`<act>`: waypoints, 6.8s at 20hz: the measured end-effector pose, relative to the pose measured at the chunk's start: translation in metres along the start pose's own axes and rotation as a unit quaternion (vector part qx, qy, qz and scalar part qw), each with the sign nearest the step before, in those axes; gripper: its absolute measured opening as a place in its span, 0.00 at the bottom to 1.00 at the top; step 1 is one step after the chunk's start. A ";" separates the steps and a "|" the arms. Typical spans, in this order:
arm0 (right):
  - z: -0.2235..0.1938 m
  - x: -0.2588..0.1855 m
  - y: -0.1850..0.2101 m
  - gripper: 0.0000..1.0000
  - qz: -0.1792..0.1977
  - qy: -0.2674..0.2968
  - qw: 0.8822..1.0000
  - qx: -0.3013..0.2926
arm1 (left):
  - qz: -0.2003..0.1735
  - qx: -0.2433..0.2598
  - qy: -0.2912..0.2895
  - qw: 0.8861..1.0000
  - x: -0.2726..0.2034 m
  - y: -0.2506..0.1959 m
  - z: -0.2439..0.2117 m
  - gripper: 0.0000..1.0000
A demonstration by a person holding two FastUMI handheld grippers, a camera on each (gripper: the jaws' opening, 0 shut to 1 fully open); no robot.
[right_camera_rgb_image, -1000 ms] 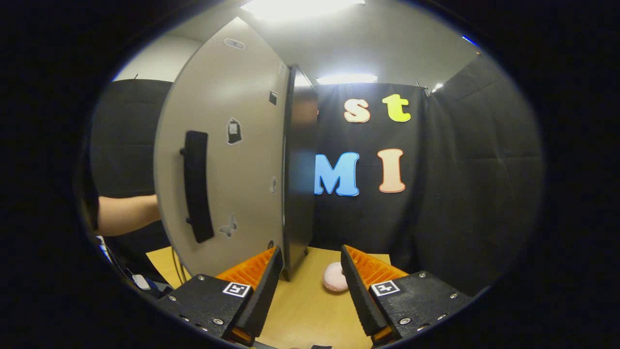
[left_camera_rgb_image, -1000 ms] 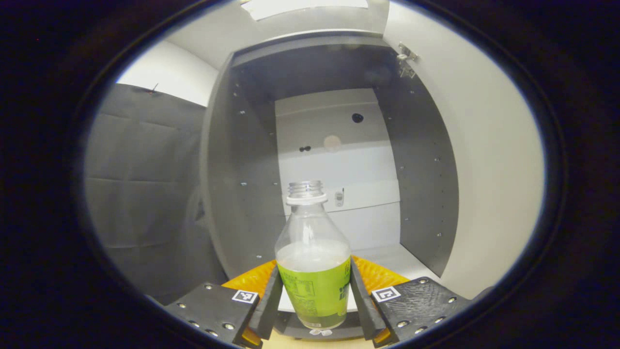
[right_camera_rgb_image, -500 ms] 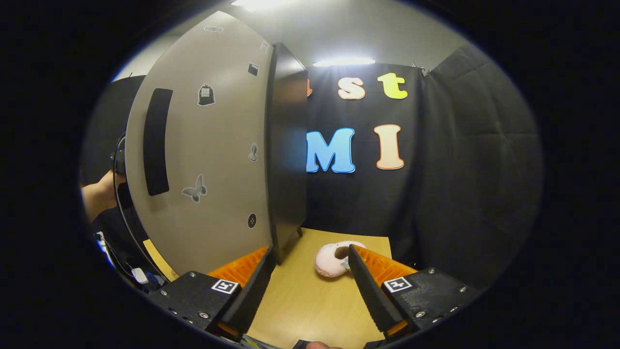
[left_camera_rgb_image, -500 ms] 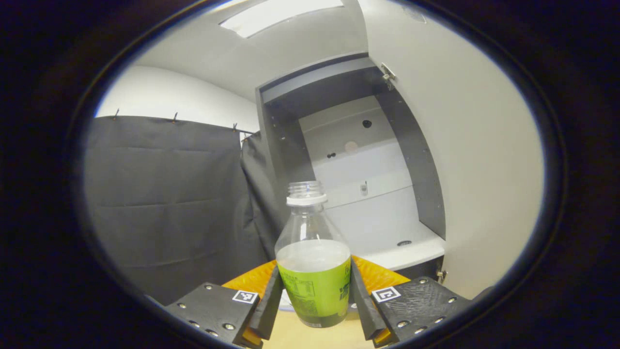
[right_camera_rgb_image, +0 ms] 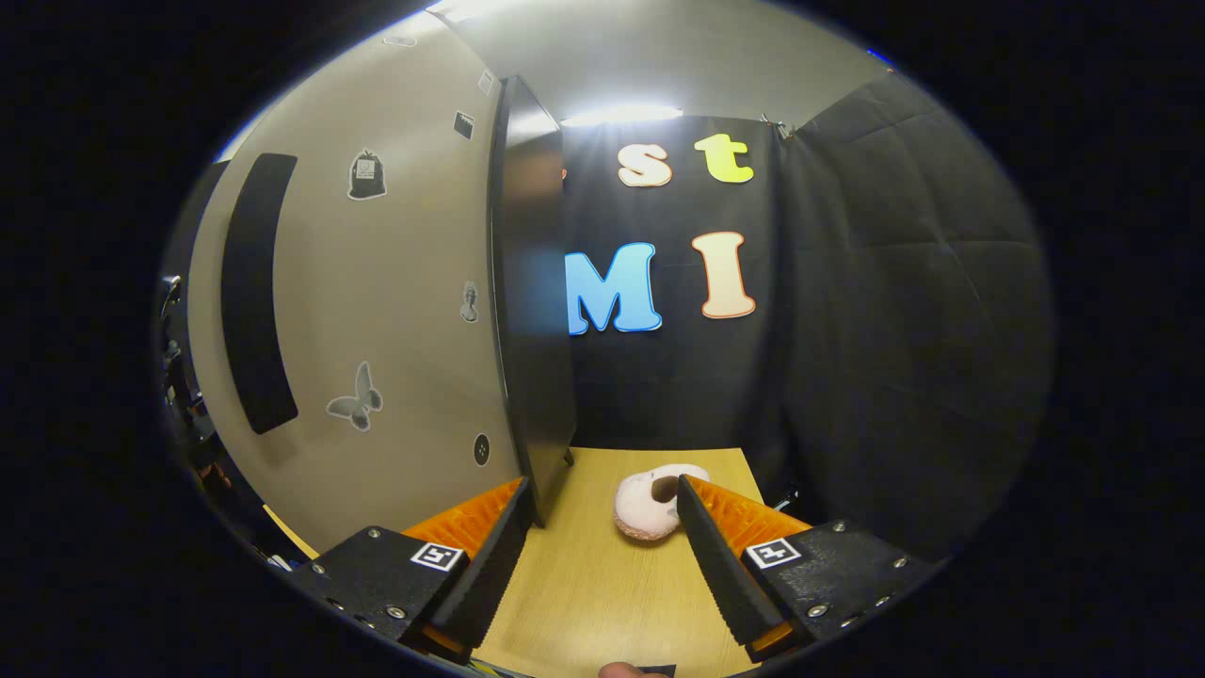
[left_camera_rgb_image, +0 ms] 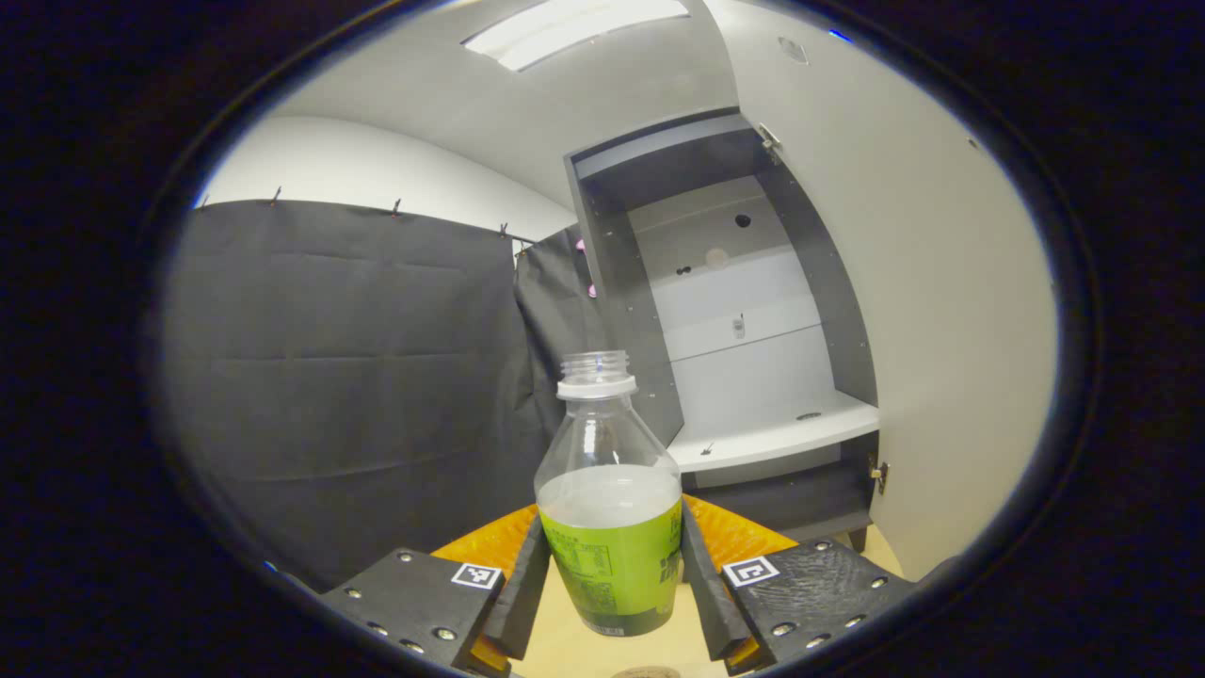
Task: Open the cabinet door with the right hand, grasp the bottle in the cabinet with the left hand and place it on the coaster, then close the cabinet door with the right hand.
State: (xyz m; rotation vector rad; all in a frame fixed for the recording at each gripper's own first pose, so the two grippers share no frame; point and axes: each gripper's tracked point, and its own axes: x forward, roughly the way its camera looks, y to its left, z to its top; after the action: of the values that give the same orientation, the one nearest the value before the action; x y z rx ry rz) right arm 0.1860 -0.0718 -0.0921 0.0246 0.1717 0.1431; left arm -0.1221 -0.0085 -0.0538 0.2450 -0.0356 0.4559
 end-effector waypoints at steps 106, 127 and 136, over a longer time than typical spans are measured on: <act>0.059 -0.021 0.230 0.95 0.041 -0.044 0.991 0.123 | -0.239 -0.126 0.034 0.962 0.076 0.040 -0.015 0.86; 0.080 0.025 0.276 0.94 0.030 -0.068 0.995 0.073 | -0.245 -0.129 0.059 0.959 0.094 0.043 0.000 0.86; 0.073 0.014 0.230 0.95 -0.088 -0.083 0.992 0.025 | -0.246 -0.114 0.022 0.962 0.091 0.023 0.030 0.86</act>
State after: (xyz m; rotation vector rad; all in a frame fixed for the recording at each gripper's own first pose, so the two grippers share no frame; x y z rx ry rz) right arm 0.1804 0.1572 -0.0142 0.0709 0.0114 -0.0385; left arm -0.0496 0.0433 -0.0119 0.0121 0.0179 -0.0407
